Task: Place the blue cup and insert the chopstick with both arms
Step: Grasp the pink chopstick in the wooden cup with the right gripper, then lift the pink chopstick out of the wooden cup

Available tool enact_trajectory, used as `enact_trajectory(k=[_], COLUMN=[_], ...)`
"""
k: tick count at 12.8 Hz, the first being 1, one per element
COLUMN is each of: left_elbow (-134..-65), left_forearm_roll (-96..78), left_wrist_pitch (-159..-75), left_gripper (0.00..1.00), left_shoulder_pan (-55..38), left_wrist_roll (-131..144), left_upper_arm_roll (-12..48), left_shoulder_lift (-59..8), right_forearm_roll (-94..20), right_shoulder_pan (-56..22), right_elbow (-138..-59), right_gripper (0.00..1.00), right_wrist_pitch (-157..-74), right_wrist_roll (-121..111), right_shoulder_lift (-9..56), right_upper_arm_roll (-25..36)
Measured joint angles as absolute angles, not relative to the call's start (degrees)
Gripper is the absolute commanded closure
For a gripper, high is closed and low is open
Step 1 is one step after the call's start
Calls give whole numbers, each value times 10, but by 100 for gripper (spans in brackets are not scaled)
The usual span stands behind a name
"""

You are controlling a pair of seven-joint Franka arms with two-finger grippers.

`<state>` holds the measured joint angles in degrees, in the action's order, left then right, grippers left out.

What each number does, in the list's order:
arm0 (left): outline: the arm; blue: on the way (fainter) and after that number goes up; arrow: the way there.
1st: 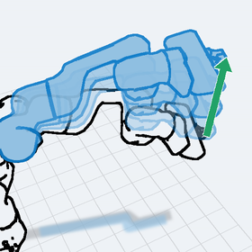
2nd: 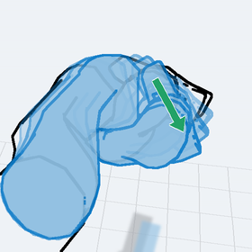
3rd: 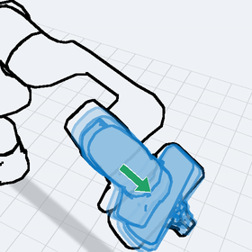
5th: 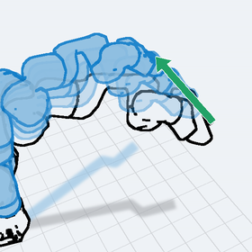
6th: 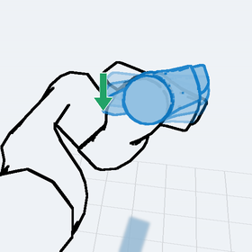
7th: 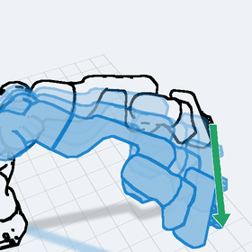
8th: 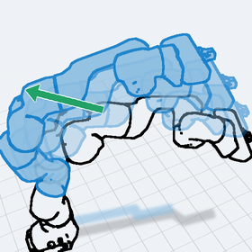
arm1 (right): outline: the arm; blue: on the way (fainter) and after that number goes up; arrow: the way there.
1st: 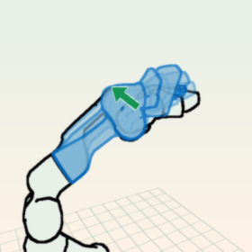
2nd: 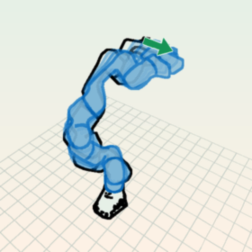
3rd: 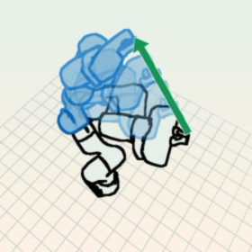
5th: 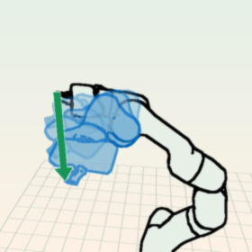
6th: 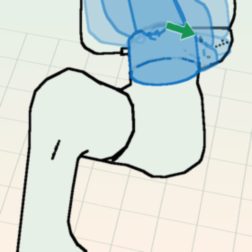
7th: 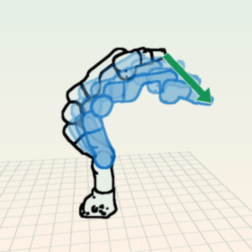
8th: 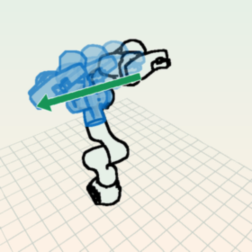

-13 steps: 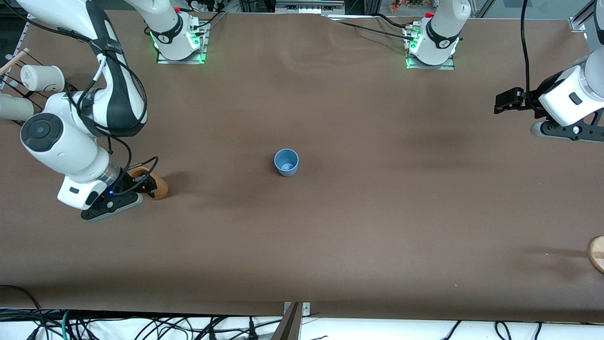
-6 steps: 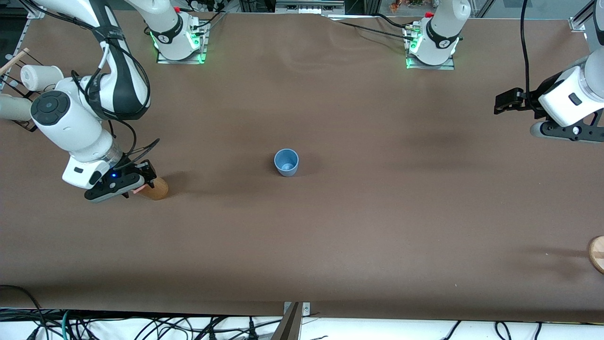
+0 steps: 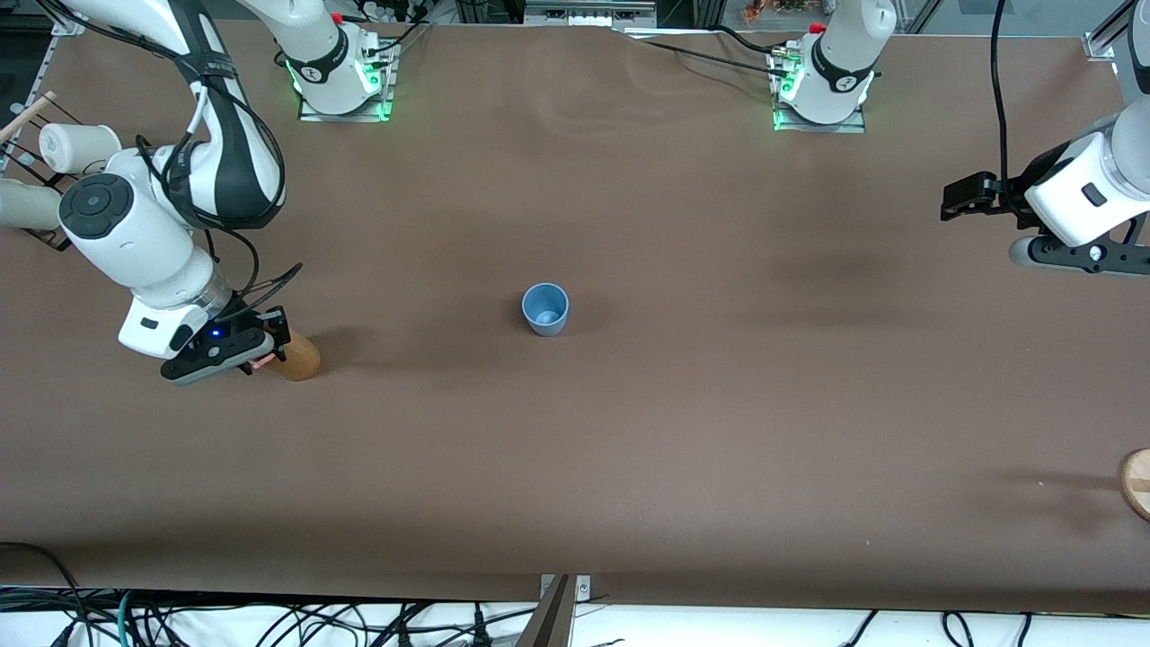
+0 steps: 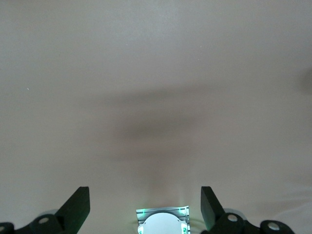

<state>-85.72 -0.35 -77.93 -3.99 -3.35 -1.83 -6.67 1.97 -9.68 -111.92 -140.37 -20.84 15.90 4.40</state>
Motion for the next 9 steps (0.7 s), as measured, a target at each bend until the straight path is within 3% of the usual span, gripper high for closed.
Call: enact_trajectory(k=[3,5,7,9], left_elbow=[-857,-857,-857,-857], left_forearm_roll=[-4,-4,-4,-4], left_wrist_pitch=[-779,-780,-780,-780], left_gripper=[0,0,0,0], left_shoulder_pan=[-40,-40,-40,-40], left_wrist_roll=[-34,-34,-34,-34], left_upper_arm_roll=[-18,-18,-18,-18], left_shoulder_lift=[-67,-67,-67,-67], right_forearm_roll=[20,20,20,20], right_shoulder_pan=[-97,-97,-97,-96], right_elbow=[-1119,-1119,-1119,-1119], right_gripper=[73,88,97,100], right_wrist_pitch=[-1406,-1406,-1406,-1407], right_wrist_roll=[-209,-209,-209,-209], right_shoulder_lift=[160,161,162,162], right_upper_arm_roll=[45,45,45,45])
